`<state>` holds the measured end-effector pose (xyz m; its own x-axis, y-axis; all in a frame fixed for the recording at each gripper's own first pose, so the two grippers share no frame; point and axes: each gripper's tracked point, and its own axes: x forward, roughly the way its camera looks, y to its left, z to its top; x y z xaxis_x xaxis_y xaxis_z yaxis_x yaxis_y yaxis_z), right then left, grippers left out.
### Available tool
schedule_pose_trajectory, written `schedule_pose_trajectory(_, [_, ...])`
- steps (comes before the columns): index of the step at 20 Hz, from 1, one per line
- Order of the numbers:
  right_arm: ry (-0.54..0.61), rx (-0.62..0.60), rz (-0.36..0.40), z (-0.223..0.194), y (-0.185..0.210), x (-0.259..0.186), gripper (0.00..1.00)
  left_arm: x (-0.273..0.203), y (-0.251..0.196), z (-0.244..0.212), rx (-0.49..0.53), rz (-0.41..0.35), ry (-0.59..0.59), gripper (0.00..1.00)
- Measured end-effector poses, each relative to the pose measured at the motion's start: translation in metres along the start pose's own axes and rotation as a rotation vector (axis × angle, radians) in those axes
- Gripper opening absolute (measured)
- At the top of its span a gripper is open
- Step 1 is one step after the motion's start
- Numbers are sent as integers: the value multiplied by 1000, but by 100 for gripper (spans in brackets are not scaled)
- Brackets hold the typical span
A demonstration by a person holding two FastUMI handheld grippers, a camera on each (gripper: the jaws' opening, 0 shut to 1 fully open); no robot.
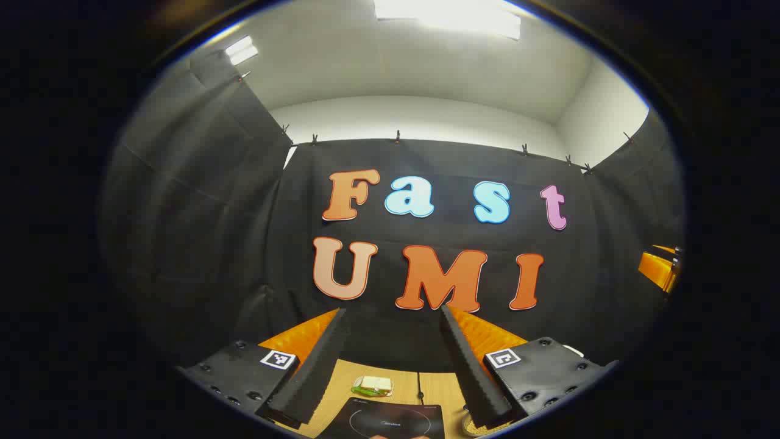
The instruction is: First push the handle of the pot to place it horizontally, then grasp the pot with both hands and set it on the induction cooktop.
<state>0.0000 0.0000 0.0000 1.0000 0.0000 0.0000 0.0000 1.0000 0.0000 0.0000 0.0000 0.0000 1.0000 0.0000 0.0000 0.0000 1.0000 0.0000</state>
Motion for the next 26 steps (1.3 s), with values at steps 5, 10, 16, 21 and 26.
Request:
schedule_pose_trajectory(5, [-10, -30, 29, 1, 2, -6, 95, -1, -8, 1, 26, -16, -1, 98])
schedule_pose_trajectory(10, [-39, -16, 38, 11, -3, -14, 95, -1, -27, 16, -56, -90, -69, 99])
schedule_pose_trajectory(16, [-62, -41, 8, 16, -11, -17, 95, -7, -18, 23, -37, -53, -105, 98])
schedule_pose_trajectory(21, [-79, -48, 20, 19, -13, -22, 94, -12, -22, 20, -34, -71, -96, 98])
schedule_pose_trajectory(26, [-69, -64, 30, 11, -7, -29, 95, -15, -35, 14, -39, -127, -76, 99])
